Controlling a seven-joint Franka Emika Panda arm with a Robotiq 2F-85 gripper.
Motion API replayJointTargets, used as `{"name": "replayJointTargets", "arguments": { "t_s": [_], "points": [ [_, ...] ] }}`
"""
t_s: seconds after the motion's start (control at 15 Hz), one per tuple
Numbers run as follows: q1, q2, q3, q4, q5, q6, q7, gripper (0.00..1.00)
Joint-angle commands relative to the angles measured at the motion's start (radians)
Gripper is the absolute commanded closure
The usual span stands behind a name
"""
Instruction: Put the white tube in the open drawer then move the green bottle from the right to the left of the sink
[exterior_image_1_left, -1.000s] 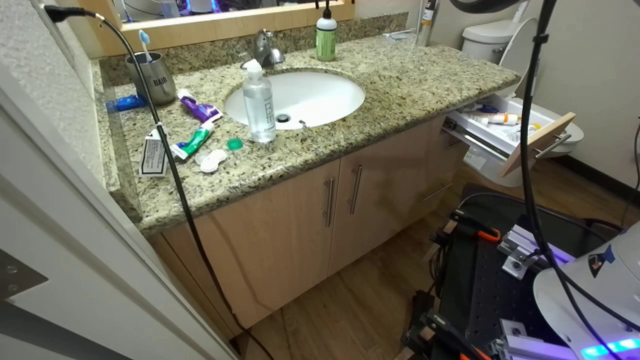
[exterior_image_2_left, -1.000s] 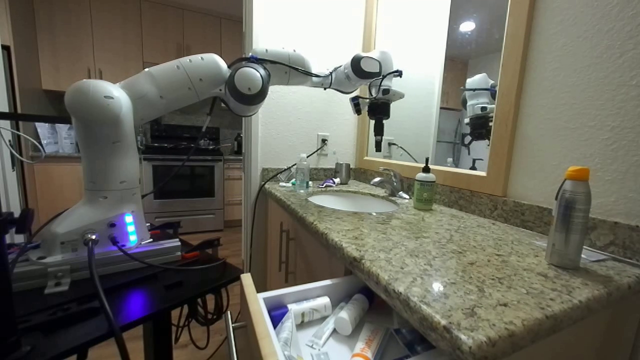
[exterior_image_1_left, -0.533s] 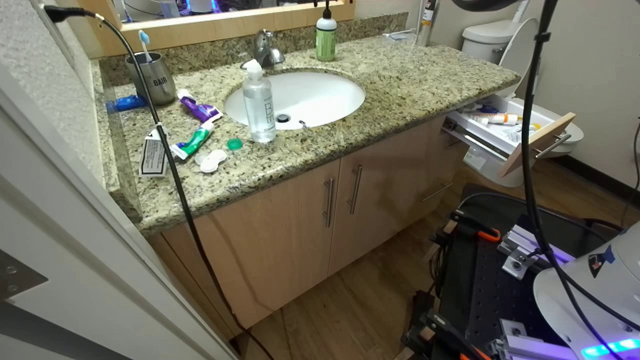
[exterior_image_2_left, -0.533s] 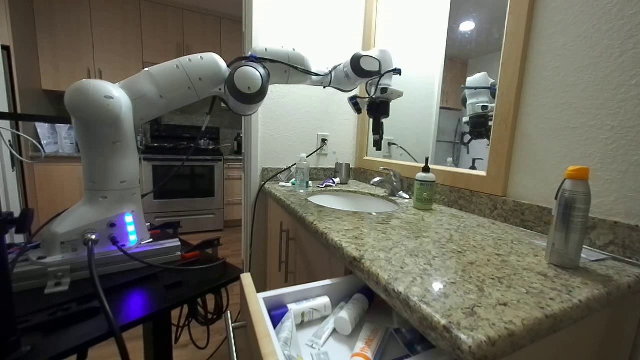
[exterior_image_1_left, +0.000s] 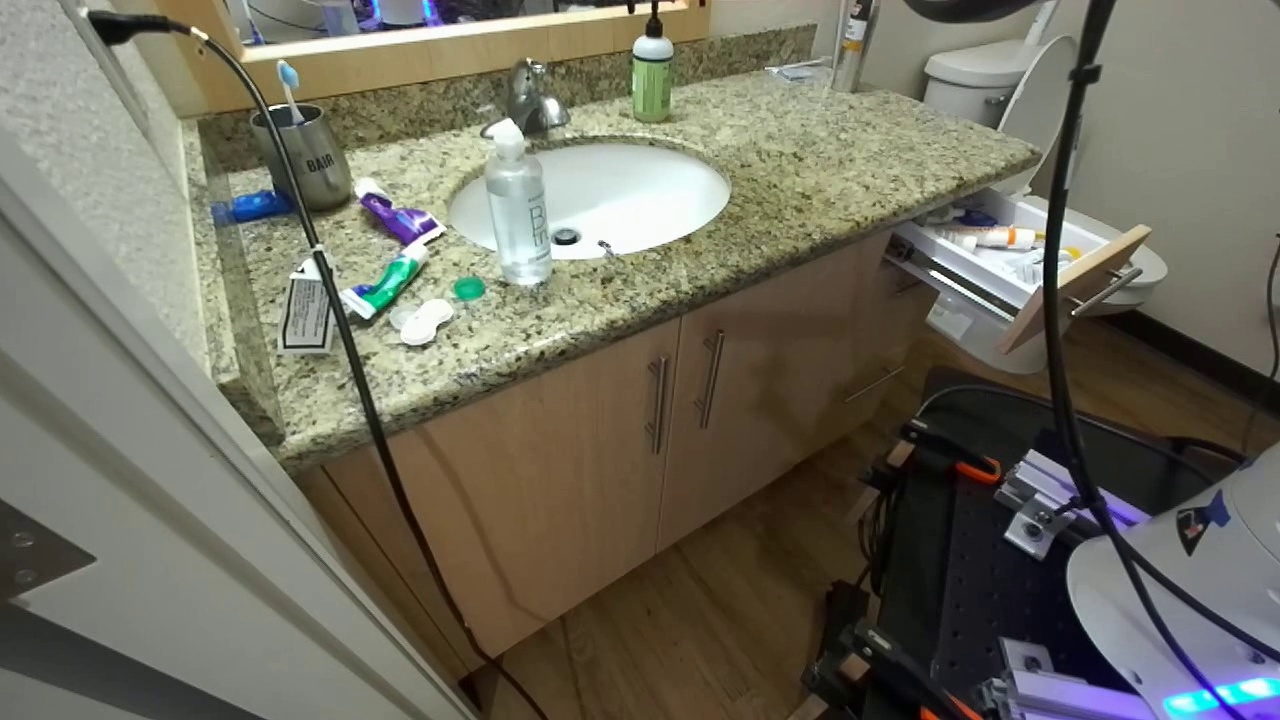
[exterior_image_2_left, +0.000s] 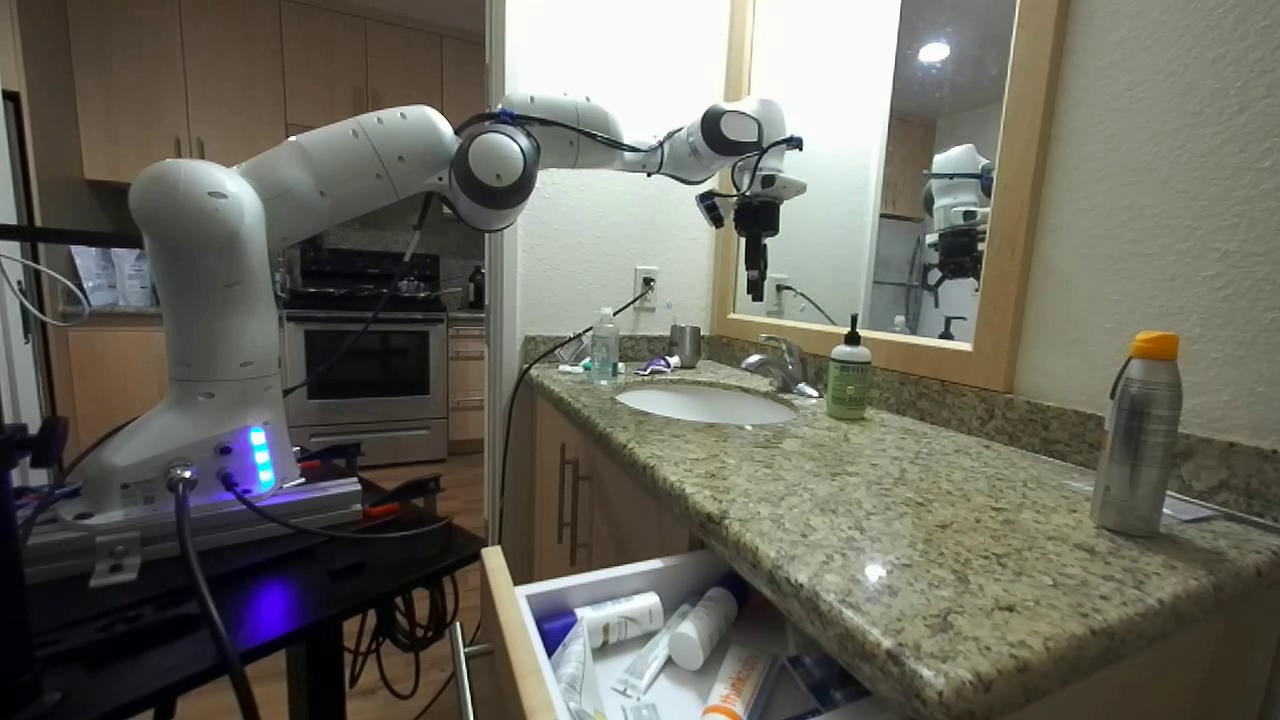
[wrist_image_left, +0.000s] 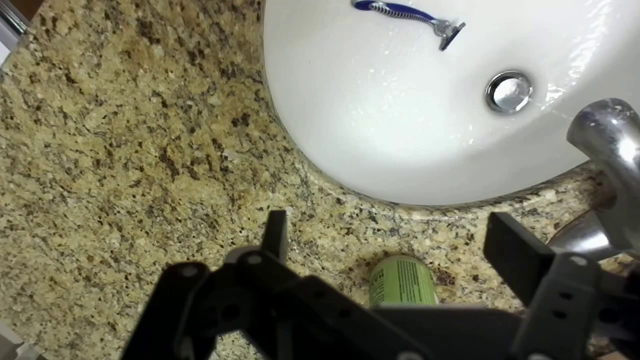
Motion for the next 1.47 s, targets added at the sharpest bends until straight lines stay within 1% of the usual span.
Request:
{"name": "replayJointTargets", "arguments": {
  "t_s": [0.0, 0.07, 0.27, 0.47, 0.6, 0.67, 0.8, 1.0, 1.07, 1.13, 1.27, 1.33, 1.4],
  "points": [
    [0.002, -0.014, 0.003, -0.024, -0.004, 0.01, 0.0, 0.0],
    [-0.004, -0.007, 0.01, -0.029, -0.015, 0.007, -0.125, 0.0],
    [-0.044, 0.028, 0.021, 0.008, -0.008, 0.042, -0.323, 0.0],
    [-0.063, 0.042, 0.02, 0.005, -0.018, 0.089, -0.493, 0.0],
    [-0.057, 0.052, 0.002, 0.011, -0.026, 0.145, -0.436, 0.0],
    [-0.052, 0.056, -0.003, 0.014, -0.027, 0.178, -0.387, 0.0],
    [-0.039, 0.062, -0.012, 0.02, -0.027, 0.247, -0.251, 0.0],
    [-0.018, 0.058, -0.033, 0.009, -0.042, 0.321, -0.07, 0.0],
    [-0.028, 0.04, -0.01, -0.01, -0.033, 0.285, -0.154, 0.0],
    [-0.02, 0.04, -0.016, -0.01, -0.036, 0.3, -0.112, 0.0],
    [-0.015, 0.04, -0.02, -0.01, -0.038, 0.307, -0.082, 0.0],
    [-0.013, 0.058, -0.029, -0.003, -0.04, 0.34, -0.014, 0.0],
    [-0.018, 0.065, -0.022, -0.008, -0.019, 0.327, 0.085, 0.0]
  ]
}}
